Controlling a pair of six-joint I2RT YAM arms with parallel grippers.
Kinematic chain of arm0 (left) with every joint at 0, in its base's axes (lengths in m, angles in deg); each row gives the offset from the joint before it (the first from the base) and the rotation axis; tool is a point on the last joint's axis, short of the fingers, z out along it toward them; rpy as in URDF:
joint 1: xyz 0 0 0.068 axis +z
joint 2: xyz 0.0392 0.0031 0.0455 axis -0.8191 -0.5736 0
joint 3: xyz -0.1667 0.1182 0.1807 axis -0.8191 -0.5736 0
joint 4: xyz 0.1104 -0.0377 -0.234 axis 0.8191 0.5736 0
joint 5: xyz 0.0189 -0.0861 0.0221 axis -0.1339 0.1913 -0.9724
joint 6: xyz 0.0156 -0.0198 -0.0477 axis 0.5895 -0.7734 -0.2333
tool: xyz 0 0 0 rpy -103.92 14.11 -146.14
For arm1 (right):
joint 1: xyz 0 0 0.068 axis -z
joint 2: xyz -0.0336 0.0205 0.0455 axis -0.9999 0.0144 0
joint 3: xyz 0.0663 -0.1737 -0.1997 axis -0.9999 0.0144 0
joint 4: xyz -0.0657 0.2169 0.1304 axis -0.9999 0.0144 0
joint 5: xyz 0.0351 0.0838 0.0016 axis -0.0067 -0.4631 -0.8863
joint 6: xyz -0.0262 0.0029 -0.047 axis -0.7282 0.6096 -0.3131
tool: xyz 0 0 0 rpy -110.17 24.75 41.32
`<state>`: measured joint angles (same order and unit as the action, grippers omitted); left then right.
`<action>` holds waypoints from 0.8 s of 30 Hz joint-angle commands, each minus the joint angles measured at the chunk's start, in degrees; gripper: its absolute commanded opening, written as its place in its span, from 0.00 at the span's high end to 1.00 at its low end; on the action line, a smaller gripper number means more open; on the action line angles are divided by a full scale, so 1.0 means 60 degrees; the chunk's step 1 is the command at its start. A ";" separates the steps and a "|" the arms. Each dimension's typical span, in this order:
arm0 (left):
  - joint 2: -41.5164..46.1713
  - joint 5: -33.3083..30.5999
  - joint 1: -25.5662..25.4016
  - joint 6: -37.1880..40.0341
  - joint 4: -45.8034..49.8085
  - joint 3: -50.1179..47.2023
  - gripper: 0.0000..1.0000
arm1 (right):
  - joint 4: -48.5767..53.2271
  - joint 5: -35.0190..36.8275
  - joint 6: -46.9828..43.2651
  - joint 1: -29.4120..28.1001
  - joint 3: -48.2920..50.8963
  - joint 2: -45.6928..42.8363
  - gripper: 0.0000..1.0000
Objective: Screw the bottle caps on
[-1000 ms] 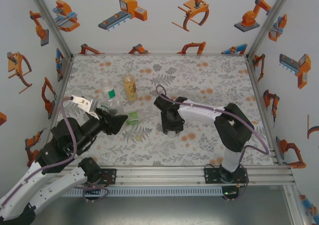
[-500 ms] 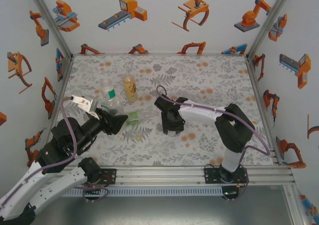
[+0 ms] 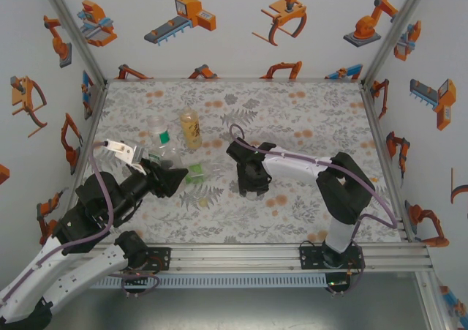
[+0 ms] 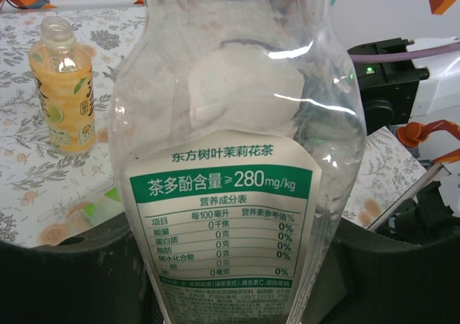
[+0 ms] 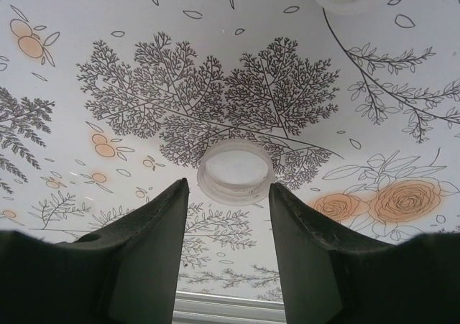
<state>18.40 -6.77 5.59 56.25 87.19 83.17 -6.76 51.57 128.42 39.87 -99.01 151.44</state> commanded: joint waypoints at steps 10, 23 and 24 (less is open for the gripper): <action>-0.0079 -0.0035 0.0029 -0.0147 -0.0313 0.0001 0.92 | -0.0174 -0.0112 0.0146 -0.0016 0.0312 0.0348 0.52; -0.0239 -0.0011 0.0023 -0.0111 -0.0336 0.0074 0.92 | -0.1065 -0.0709 0.0389 0.0224 0.0758 0.0079 0.76; -0.0259 -0.0008 0.0031 -0.0118 -0.0345 0.0096 0.92 | -0.1184 -0.0813 0.0431 0.0267 0.0816 0.0036 0.77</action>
<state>17.16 -6.79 5.59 56.08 87.14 83.17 -10.91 48.51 129.64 40.81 -95.95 152.19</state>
